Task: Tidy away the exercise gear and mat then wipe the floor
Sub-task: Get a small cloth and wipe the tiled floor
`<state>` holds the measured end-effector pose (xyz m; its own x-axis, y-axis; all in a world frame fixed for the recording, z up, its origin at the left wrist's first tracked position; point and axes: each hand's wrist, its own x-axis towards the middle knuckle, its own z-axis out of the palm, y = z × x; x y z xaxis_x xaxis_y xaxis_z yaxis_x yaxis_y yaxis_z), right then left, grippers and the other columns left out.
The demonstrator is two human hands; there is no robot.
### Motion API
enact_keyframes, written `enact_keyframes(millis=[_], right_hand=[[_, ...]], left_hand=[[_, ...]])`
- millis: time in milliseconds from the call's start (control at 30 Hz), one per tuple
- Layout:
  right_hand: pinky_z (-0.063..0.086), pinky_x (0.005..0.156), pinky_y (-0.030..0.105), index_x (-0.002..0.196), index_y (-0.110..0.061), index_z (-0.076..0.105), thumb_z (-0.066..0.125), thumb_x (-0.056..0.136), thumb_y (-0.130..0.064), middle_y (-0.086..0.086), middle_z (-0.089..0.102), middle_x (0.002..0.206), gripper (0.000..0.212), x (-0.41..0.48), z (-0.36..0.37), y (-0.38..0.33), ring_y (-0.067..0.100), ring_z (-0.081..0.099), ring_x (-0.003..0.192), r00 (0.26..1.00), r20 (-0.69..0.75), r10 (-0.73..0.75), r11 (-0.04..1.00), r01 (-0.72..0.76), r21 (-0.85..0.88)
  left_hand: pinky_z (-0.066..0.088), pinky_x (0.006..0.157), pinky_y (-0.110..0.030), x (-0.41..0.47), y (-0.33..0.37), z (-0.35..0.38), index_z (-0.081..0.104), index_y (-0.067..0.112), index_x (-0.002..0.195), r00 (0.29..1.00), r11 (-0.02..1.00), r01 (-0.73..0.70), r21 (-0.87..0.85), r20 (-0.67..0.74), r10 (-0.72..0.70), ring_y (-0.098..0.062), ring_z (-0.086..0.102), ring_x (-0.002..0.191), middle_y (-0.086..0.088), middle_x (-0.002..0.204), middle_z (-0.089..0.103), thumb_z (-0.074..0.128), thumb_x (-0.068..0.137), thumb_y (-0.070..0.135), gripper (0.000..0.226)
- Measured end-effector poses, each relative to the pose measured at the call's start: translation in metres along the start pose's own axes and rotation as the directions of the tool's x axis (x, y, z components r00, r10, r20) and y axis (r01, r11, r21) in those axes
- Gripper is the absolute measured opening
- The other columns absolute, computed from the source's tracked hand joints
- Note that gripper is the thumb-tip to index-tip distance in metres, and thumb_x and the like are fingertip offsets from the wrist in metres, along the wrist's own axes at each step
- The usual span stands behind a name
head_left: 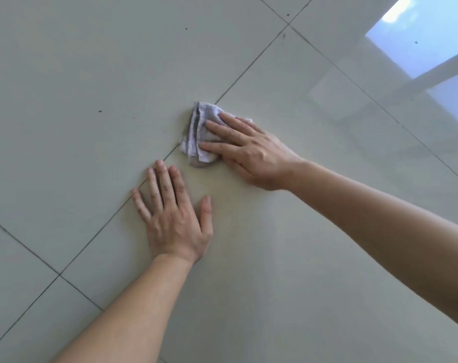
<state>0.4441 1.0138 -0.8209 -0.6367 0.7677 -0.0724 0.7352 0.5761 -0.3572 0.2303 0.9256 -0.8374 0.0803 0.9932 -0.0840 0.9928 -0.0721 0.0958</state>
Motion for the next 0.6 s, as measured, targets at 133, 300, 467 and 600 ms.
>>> enact_keyframes(millis=[133, 300, 467, 600], right_hand=[[0.027, 0.120, 0.047, 0.149, -0.038, 0.038, 0.034, 0.103, -0.033, 0.000, 0.029, 0.162, 0.047, 0.031, -0.049, 0.108, 0.029, 0.026, 0.149, 0.900, -0.125, 0.417, 0.903, -0.425, -0.054], [0.016, 0.122, 0.047, 0.153, -0.026, 0.030, 0.036, 0.095, -0.017, 0.007, 0.019, 0.164, 0.059, 0.027, -0.064, 0.139, 0.037, 0.010, 0.151, 0.275, -0.166, 0.947, 0.302, -0.939, 0.163], [0.025, 0.117, 0.060, 0.141, -0.021, 0.055, 0.044, 0.092, -0.012, 0.015, 0.042, 0.154, 0.051, 0.010, 0.002, 0.013, 0.046, 0.031, 0.143, 0.900, -0.192, 0.391, 0.918, -0.397, 0.006], [0.013, 0.124, 0.048, 0.146, -0.025, 0.049, 0.045, 0.096, -0.017, 0.005, 0.033, 0.160, 0.051, -0.034, 0.017, -0.041, 0.035, 0.017, 0.151, 0.996, 0.018, 0.084, 0.996, -0.085, 0.012]], left_hand=[[0.008, 0.117, -0.062, 0.001, 0.000, 0.000, 0.024, -0.002, 0.152, 1.000, 1.000, -0.007, 0.015, -0.010, 0.008, -0.035, 0.010, 0.150, -0.021, 0.162, 0.013, 0.032, 0.096, 0.051, 0.077], [0.007, 0.117, -0.061, 0.001, 0.000, 0.000, 0.023, -0.002, 0.152, 1.000, 1.000, -0.006, 0.023, 0.004, 0.006, -0.035, 0.008, 0.151, -0.020, 0.162, 0.011, 0.033, 0.096, 0.050, 0.078], [0.007, 0.117, -0.061, 0.002, 0.001, 0.000, 0.022, -0.001, 0.152, 1.000, 1.000, 0.000, 0.021, 0.015, -0.001, -0.035, 0.009, 0.151, -0.020, 0.162, 0.012, 0.030, 0.095, 0.050, 0.078], [0.009, 0.116, -0.062, 0.002, 0.001, 0.001, 0.026, -0.002, 0.151, 1.000, 1.000, -0.001, 0.021, 0.019, 0.001, -0.036, 0.010, 0.150, -0.021, 0.162, 0.014, 0.027, 0.094, 0.050, 0.077]])
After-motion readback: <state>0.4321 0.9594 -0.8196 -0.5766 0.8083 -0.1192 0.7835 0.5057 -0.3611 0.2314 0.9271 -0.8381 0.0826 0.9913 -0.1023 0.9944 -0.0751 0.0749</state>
